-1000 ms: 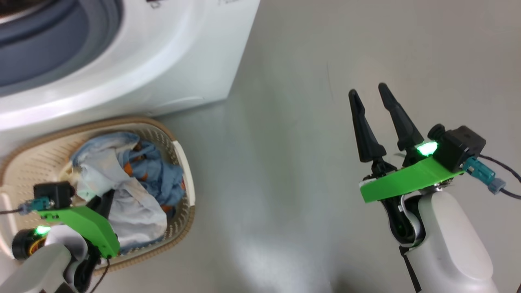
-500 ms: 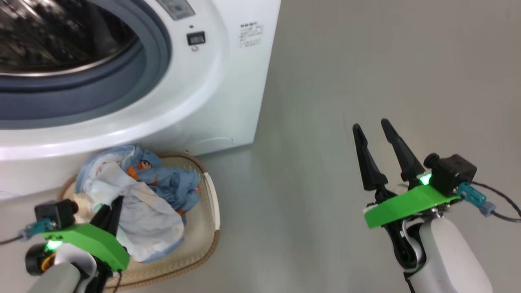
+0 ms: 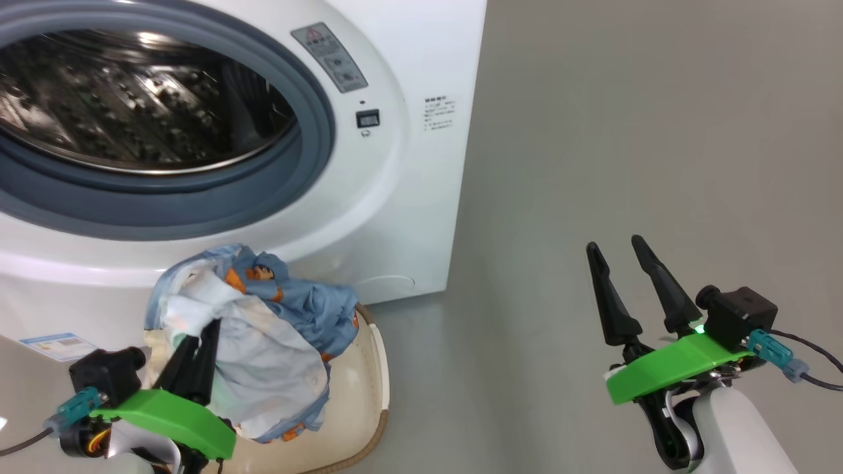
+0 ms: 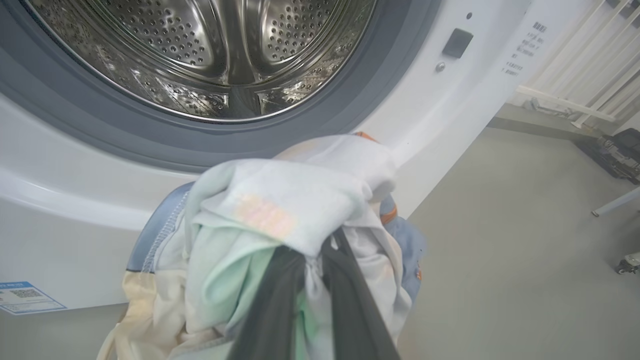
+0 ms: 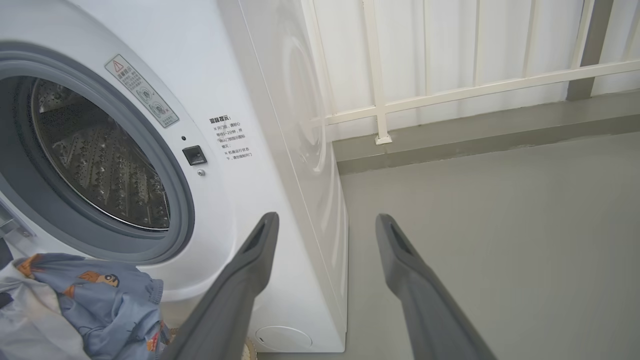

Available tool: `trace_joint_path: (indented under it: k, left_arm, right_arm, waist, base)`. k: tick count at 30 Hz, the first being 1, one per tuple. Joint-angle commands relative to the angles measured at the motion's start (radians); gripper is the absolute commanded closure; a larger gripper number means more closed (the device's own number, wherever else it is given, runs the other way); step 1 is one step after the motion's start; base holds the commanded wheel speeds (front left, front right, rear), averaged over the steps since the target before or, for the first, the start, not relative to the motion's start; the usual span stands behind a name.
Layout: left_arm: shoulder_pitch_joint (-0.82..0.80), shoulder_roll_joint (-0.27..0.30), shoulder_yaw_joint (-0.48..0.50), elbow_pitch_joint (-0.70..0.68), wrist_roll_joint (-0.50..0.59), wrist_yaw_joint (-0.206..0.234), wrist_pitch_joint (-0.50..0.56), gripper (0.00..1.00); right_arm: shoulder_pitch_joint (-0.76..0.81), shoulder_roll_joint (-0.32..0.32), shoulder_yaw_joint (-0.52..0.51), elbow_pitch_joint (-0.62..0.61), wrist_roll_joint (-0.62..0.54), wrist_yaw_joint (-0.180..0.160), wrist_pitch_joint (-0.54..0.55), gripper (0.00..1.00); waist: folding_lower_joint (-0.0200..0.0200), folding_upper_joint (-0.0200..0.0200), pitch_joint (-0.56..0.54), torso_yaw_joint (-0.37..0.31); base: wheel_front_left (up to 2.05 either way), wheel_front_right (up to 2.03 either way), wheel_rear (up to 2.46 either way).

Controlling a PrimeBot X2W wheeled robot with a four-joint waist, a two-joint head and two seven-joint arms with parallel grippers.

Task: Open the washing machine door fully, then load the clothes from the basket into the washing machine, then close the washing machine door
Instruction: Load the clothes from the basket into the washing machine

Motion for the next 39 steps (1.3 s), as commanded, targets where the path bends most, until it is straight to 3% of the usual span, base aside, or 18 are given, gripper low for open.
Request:
trace_joint_path:
  k: [1,14,39]
  left_arm:
    - [0.001,0.023,0.066,-0.063,0.034,0.014,-0.014,1.00]
    - [0.120,-0.038,0.185,-0.280,0.187,0.082,-0.014,1.00]
    - [0.051,-0.043,0.207,-0.292,0.223,0.085,-0.014,1.00]
  right_arm:
    - [0.015,-0.007,0.018,-0.025,0.003,0.003,-0.005,0.00]
    - [0.068,-0.036,-0.005,-0.042,0.010,0.003,-0.005,0.00]
    - [0.067,-0.044,0.002,-0.051,0.007,0.003,-0.005,0.00]
  waist:
    - [0.0000,0.0000,-0.037,0.027]
    - [0.0000,0.0000,-0.111,0.048]
    - [0.0000,0.0000,-0.090,0.045]
  base:
    - [0.00,0.00,0.00]
    - [0.00,0.00,0.00]
    - [0.00,0.00,0.00]
